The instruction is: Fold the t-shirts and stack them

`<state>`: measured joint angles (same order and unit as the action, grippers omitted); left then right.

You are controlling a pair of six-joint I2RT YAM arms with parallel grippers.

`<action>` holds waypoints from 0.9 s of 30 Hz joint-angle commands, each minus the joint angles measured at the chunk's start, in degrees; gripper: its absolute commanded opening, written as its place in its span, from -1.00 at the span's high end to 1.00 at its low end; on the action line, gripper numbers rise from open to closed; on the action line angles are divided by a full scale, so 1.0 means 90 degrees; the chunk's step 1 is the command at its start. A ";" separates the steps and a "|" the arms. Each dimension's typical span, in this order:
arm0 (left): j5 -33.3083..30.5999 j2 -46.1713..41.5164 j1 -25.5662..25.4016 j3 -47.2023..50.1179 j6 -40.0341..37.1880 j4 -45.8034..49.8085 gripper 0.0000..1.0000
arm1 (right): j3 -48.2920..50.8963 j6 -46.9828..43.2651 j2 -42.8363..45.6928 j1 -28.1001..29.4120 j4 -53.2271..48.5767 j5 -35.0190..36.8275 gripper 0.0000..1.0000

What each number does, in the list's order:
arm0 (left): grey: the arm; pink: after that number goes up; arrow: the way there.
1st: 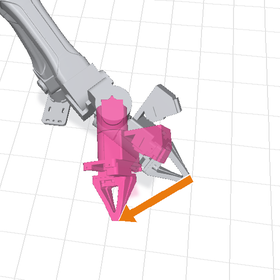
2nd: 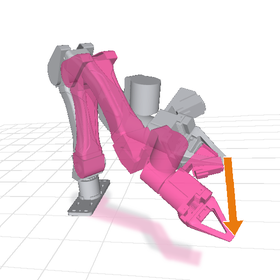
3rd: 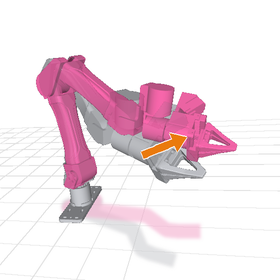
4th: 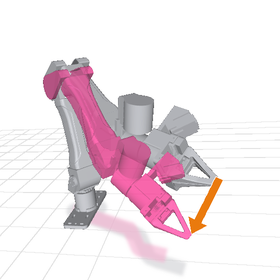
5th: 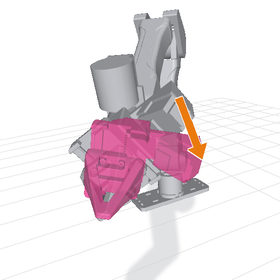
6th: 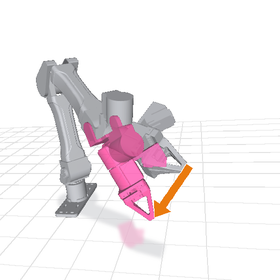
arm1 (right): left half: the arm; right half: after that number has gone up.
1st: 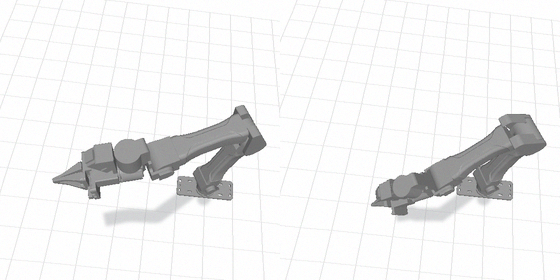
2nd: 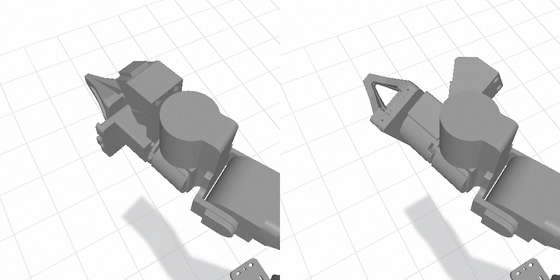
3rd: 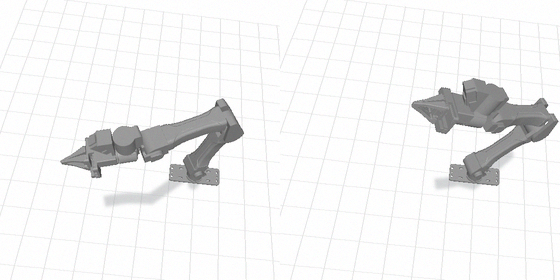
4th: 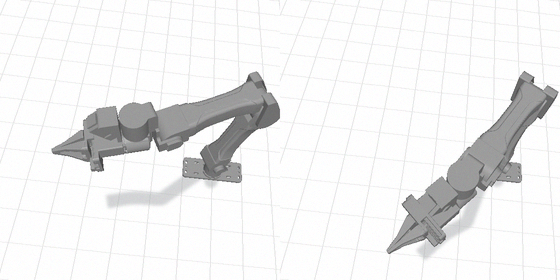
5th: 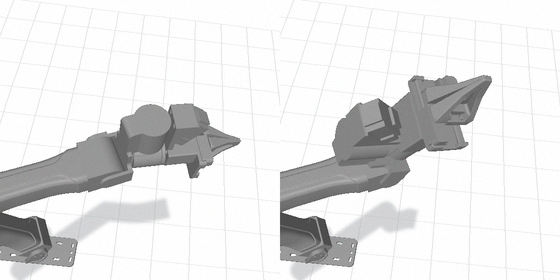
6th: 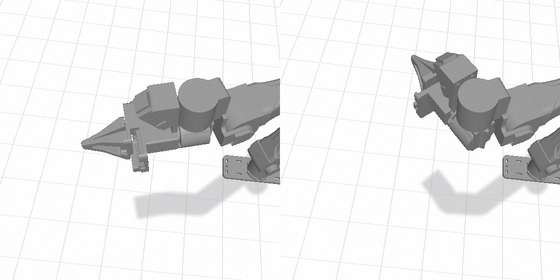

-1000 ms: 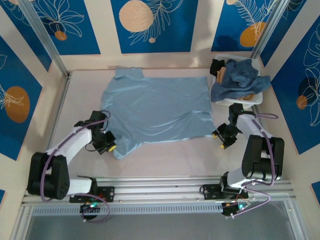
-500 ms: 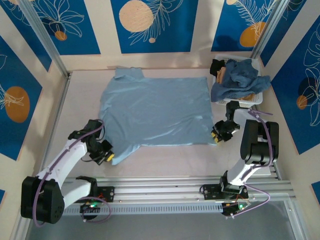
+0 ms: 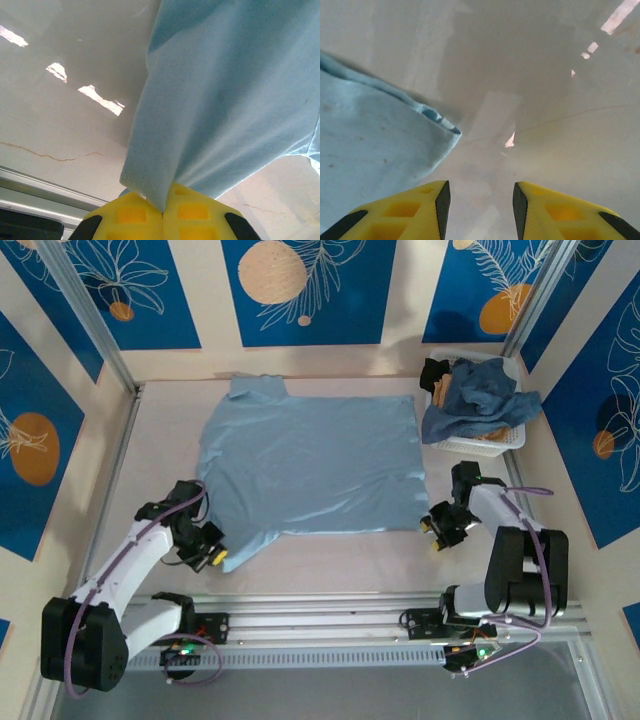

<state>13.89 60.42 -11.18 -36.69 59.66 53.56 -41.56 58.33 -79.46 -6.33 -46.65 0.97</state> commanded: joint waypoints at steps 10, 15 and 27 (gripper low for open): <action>-0.0196 -0.0141 -0.0055 -0.0080 -0.0033 0.0381 1.00 | -0.0420 0.0138 -0.0657 0.0162 0.0579 -0.0108 0.24; -0.0319 -0.0173 -0.0056 -0.0120 -0.0018 0.0449 1.00 | -0.0409 0.0208 -0.0638 0.0214 0.0167 0.0021 0.82; -0.0675 -0.0875 -0.0063 -0.0598 0.0107 0.1223 1.00 | -0.0230 0.0148 0.1533 0.0537 -0.1785 0.0186 1.00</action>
<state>8.45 54.00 -11.18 -41.10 59.70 60.75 -44.53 59.57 -67.72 -2.50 -55.24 2.13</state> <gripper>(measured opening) 0.046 0.067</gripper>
